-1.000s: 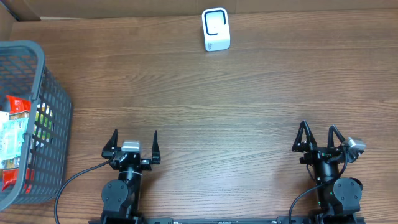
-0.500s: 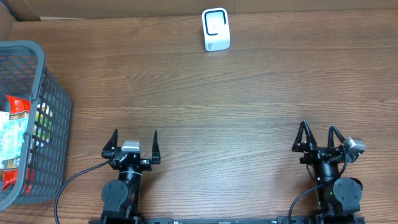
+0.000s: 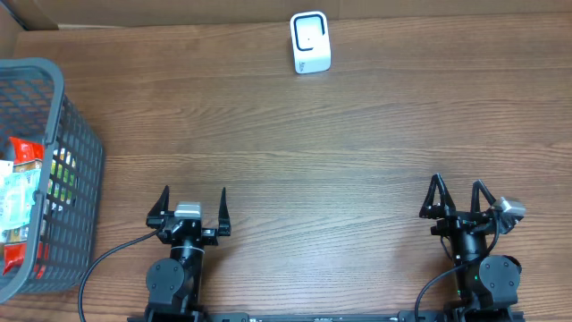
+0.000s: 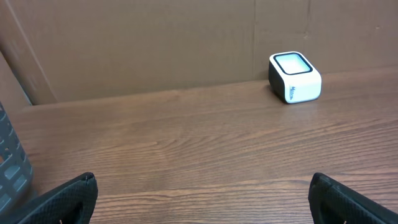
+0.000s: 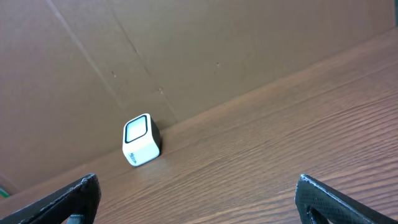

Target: Scan the item barcode

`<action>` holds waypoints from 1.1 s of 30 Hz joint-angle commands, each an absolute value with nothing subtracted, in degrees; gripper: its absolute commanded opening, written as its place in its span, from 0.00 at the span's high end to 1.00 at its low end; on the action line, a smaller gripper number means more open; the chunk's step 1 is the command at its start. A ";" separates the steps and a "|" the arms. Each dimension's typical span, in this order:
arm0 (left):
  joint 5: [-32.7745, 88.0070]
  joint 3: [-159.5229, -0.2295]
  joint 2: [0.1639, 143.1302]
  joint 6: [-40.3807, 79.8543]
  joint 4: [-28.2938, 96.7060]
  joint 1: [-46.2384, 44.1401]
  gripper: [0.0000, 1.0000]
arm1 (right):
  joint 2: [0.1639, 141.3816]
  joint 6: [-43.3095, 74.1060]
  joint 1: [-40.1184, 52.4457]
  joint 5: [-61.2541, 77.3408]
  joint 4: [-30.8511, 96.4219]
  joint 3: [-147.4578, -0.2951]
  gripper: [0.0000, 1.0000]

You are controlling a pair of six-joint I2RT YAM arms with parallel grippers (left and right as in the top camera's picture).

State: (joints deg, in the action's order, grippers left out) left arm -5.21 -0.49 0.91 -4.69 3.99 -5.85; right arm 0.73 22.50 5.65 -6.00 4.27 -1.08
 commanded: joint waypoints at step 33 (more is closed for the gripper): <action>-6.35 -7.38 2.26 -2.35 8.99 -5.26 0.00 | 0.23 22.63 5.54 -6.39 4.01 -0.45 0.00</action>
